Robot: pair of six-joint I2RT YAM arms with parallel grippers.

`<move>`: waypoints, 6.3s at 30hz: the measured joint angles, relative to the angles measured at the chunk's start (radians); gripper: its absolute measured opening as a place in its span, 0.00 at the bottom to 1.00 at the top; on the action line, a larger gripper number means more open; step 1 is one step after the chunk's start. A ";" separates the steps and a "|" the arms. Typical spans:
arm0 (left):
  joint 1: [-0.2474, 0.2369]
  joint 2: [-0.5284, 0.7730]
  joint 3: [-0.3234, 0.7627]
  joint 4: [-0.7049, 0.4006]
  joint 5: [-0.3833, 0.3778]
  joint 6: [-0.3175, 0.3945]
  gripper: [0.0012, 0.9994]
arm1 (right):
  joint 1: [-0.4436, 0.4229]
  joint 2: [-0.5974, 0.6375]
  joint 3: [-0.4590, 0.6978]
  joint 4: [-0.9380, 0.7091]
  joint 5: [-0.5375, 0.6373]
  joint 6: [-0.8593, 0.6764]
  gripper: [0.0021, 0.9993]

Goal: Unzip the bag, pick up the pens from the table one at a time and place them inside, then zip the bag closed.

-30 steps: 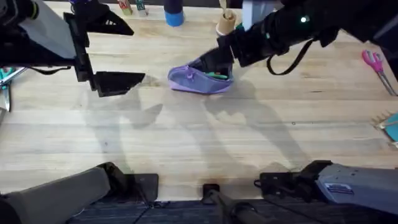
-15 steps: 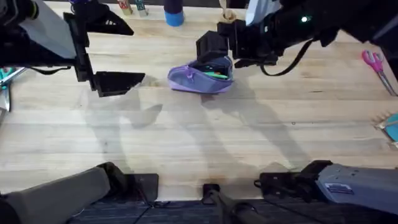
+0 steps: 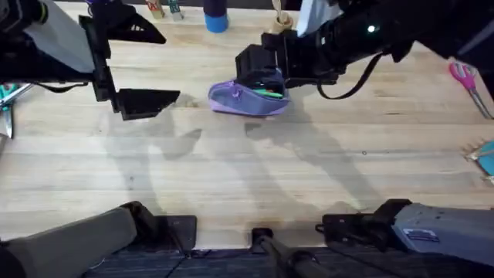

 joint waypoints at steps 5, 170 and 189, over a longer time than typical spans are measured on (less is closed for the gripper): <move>0.000 0.000 0.000 0.007 0.000 0.000 0.99 | 0.017 0.000 0.000 0.000 0.000 0.000 1.00; -0.122 0.405 0.000 -0.033 0.075 0.206 0.99 | 0.299 0.294 0.000 0.351 0.573 0.316 0.03; -0.156 0.406 0.000 0.090 0.076 0.141 0.99 | 0.279 0.294 0.000 0.349 0.572 0.312 0.03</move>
